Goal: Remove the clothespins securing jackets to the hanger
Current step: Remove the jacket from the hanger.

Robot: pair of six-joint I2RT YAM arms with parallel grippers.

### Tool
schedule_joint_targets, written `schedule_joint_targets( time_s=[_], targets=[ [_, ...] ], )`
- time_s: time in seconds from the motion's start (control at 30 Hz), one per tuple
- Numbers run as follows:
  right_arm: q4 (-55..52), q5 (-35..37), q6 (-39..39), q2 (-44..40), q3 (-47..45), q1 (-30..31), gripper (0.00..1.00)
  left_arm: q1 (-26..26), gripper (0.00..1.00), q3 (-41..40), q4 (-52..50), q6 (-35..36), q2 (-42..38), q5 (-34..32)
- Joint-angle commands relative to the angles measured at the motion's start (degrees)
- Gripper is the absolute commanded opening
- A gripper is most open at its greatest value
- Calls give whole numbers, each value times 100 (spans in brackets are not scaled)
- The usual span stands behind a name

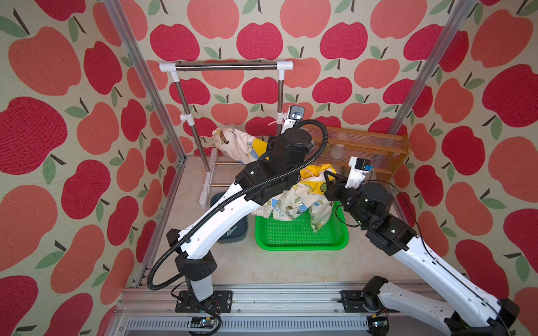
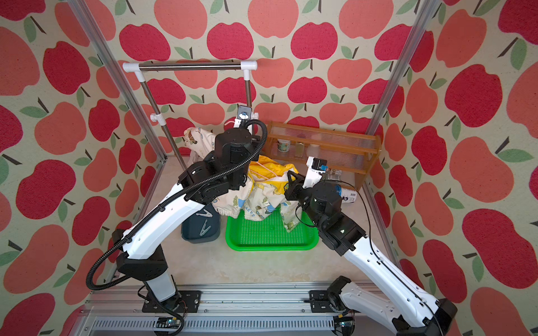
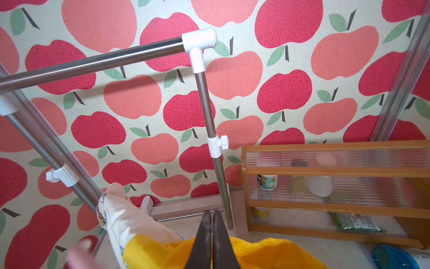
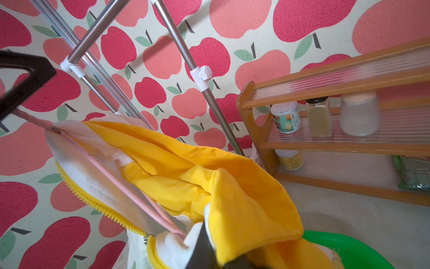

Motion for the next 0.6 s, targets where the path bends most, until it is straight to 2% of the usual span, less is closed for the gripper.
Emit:
schedule_joint_targets(
  time_s=[0.0,0.17,0.33,0.57],
  targets=[
    [-207,273,229,-190,-642,-37,0,-160,0,148,633,630,243,-391],
    [-15,426,507,-496,-1488,-153,0,-276,0,244,662,676,464,-496],
    [-85,332,633,-730,-1840,-308,0,-289,0,306,695,851,545,-636],
    [-6,68,705,-599,-2455,-352,0,-289,0,421,771,866,650,-660]
  ],
)
